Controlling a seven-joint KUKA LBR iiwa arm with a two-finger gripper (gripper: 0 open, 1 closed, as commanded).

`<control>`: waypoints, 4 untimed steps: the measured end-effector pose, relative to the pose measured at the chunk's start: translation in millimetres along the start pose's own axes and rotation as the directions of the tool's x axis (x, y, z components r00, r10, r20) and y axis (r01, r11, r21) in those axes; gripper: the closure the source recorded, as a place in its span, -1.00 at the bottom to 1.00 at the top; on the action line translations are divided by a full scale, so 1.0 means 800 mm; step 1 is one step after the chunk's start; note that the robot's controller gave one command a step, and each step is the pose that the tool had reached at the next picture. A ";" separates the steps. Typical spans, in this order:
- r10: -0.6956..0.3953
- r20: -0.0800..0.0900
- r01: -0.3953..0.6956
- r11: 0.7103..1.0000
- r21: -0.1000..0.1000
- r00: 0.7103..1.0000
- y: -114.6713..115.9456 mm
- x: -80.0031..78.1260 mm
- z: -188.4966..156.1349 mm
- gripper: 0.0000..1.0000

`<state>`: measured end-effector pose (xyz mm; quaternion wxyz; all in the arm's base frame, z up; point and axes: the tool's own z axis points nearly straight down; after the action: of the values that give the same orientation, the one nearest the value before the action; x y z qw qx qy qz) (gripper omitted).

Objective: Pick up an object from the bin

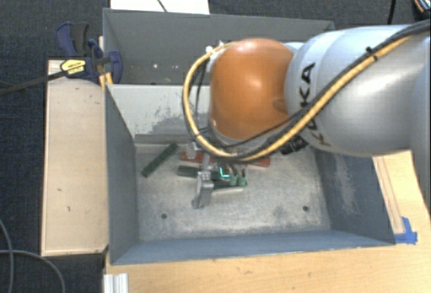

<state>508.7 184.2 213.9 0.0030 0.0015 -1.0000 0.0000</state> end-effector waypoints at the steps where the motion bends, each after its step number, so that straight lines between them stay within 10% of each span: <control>1: 0.082 0.002 -0.082 0.997 0.002 0.997 -0.109 -0.035 0.167 -1.00; 2: 0.082 0.008 -0.081 0.997 -0.002 0.997 -0.104 -0.036 0.161 1.00; 3: 0.090 0.016 -0.090 0.996 -0.009 0.996 0.007 -0.029 0.040 1.00; 4: 0.102 0.017 -0.101 0.995 -0.005 0.995 -0.013 -0.061 -0.044 1.00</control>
Offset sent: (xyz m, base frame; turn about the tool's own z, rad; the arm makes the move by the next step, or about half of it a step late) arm 0.0277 -0.0834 -0.1294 0.0753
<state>558.1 174.3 248.7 -0.0058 -0.0494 -0.9988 -0.0019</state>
